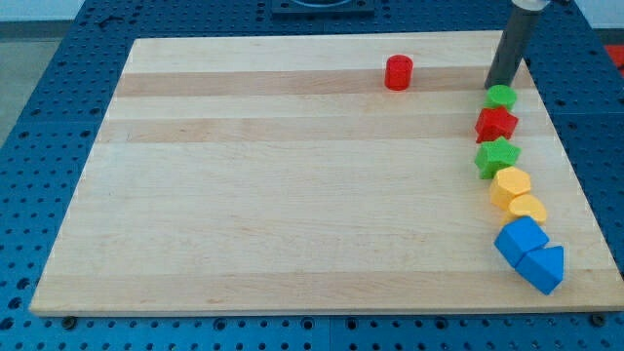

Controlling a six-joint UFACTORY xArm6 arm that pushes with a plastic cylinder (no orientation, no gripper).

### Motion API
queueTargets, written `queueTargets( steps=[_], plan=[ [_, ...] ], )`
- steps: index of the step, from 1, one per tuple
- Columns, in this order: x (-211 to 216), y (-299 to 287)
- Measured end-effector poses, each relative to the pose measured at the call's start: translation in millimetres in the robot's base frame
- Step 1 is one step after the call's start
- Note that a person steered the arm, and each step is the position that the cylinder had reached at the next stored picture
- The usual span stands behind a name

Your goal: Point at the red star

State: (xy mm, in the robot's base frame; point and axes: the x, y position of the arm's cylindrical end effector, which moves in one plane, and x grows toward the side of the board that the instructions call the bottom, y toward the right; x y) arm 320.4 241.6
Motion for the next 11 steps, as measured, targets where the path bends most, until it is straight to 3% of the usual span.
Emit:
queueTargets(
  steps=[1,4,8,9,11],
  plan=[
    [10,2],
    [-25,43],
    [31,56],
    [64,56],
    [66,44]
  ],
)
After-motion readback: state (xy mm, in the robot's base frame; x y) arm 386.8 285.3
